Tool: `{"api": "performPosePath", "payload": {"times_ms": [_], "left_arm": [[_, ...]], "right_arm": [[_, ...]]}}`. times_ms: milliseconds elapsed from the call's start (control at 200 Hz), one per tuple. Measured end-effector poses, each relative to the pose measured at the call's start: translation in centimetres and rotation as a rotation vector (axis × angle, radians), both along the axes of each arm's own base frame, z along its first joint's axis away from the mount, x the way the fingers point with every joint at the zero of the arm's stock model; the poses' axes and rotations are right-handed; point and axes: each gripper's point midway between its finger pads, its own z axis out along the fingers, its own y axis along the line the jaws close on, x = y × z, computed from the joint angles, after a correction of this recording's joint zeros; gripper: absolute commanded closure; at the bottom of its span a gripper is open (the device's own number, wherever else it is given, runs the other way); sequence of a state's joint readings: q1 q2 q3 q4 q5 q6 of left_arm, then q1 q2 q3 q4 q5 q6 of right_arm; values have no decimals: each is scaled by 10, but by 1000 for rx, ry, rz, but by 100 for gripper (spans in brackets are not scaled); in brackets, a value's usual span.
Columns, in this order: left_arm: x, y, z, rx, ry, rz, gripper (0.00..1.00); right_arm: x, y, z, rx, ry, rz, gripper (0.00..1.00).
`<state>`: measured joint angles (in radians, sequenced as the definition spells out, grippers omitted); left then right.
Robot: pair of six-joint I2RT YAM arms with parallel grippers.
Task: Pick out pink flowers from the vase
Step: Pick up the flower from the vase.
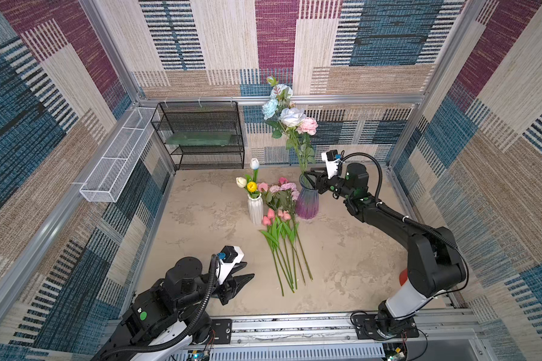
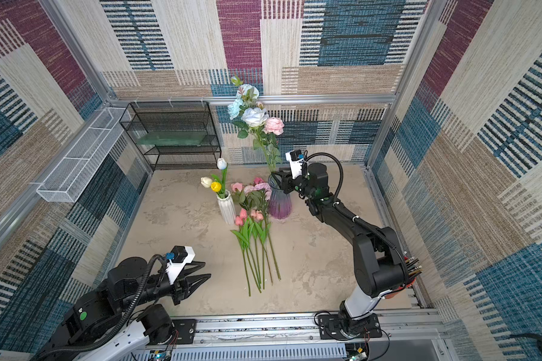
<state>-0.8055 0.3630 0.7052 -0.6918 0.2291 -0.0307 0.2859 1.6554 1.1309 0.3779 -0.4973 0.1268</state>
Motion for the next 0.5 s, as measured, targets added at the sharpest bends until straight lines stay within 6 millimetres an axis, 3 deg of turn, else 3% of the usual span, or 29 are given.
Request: {"api": "performPosePath", "payload": {"times_ms": [250,501], "left_arm": [[3,-7,-10,34,43,-16,56],[2,-7,-10,34,44,-19,55]], "right_arm": [[19,-2,-5,3,-8,-13,69],[25,5,-3,17,-35,13,76]]}}
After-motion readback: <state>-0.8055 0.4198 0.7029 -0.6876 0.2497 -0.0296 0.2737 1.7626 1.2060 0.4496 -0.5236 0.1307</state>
